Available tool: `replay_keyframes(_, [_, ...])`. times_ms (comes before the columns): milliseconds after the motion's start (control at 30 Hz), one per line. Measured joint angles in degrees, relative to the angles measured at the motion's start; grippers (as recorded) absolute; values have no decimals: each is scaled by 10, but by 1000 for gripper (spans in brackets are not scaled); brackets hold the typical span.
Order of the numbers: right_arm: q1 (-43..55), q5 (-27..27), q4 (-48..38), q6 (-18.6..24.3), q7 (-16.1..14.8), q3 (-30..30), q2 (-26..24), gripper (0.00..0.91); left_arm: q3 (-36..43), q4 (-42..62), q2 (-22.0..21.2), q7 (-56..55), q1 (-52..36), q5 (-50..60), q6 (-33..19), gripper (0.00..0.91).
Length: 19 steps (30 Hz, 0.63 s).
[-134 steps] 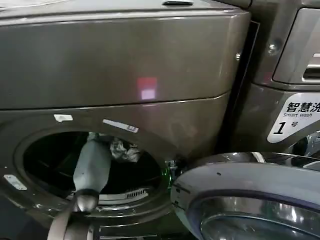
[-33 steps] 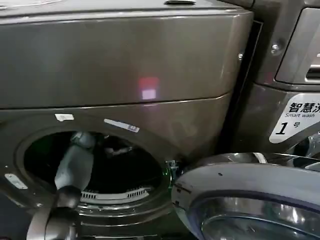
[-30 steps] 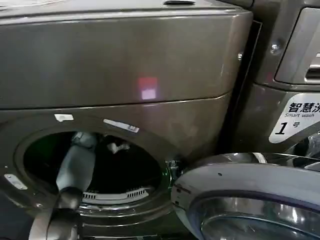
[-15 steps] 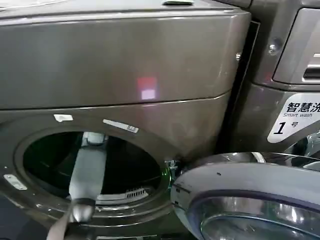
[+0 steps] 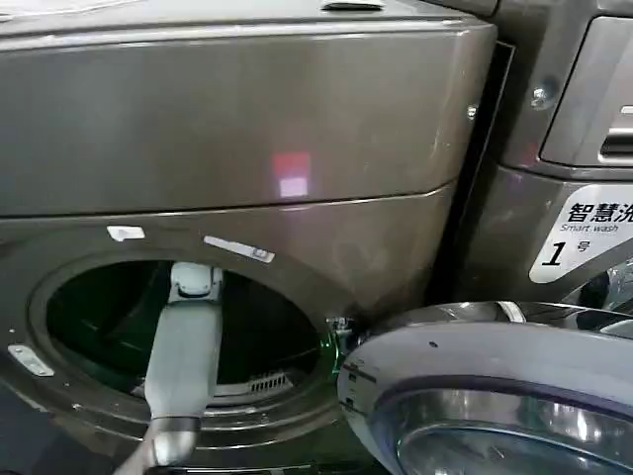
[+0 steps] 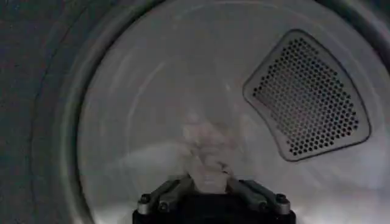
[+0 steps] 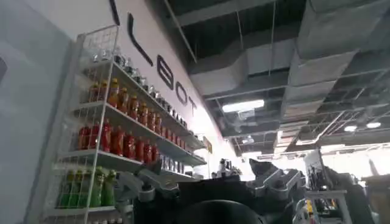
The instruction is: Grasp the clothes from the dryer.
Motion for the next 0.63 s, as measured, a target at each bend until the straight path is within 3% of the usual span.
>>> replay_keyframes(633, [3, -24, 1, -31, 16, 23, -6, 907, 3, -6, 2, -1, 5, -14, 8, 0])
